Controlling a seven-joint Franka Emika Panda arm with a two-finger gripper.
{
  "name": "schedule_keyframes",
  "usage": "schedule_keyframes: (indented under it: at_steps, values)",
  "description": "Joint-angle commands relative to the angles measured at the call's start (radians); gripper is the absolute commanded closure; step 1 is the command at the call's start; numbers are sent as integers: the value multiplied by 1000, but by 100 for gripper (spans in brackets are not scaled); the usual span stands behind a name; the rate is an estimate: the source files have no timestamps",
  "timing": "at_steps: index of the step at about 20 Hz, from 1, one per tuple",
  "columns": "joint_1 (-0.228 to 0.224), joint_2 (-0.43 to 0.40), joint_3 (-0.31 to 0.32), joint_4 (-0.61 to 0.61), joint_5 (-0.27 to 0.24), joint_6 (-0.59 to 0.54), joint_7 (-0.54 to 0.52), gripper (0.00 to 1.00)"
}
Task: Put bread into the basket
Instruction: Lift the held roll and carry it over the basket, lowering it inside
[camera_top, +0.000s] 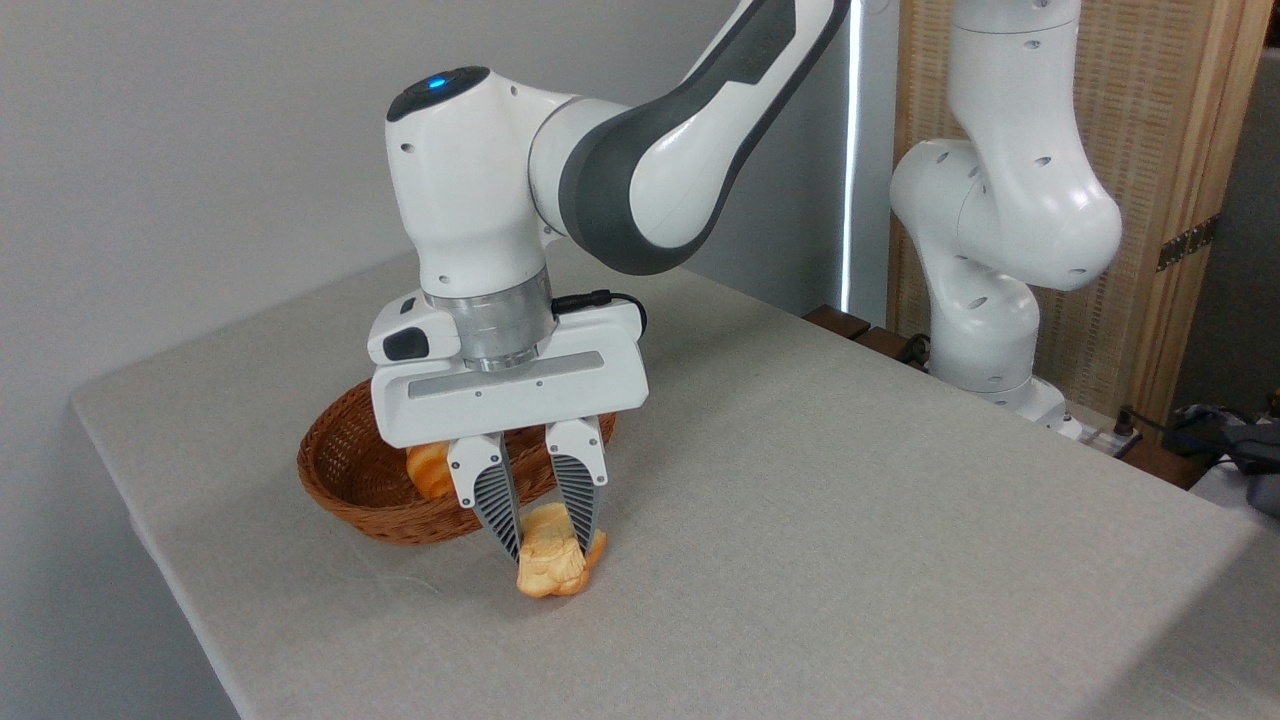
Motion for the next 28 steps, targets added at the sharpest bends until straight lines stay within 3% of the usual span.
schedule_keyframes:
  at_steps: [1,6,11,13,20,23,25,28]
  values:
    - [3,-14,11,61,2,-81,66,61]
    - [6,-16,46,183,-76,-216,161,61]
    - [-3,-39,31,286,-148,-398,237,60]
    - [-48,-59,-11,280,-158,-403,301,59]
    - [-209,-57,-20,248,-158,-428,339,54]
    - [-239,-57,-28,213,-156,-428,410,42]
    - [-264,-57,-28,196,-144,-426,422,27]
    - [-267,-59,-28,180,-142,-425,502,18]
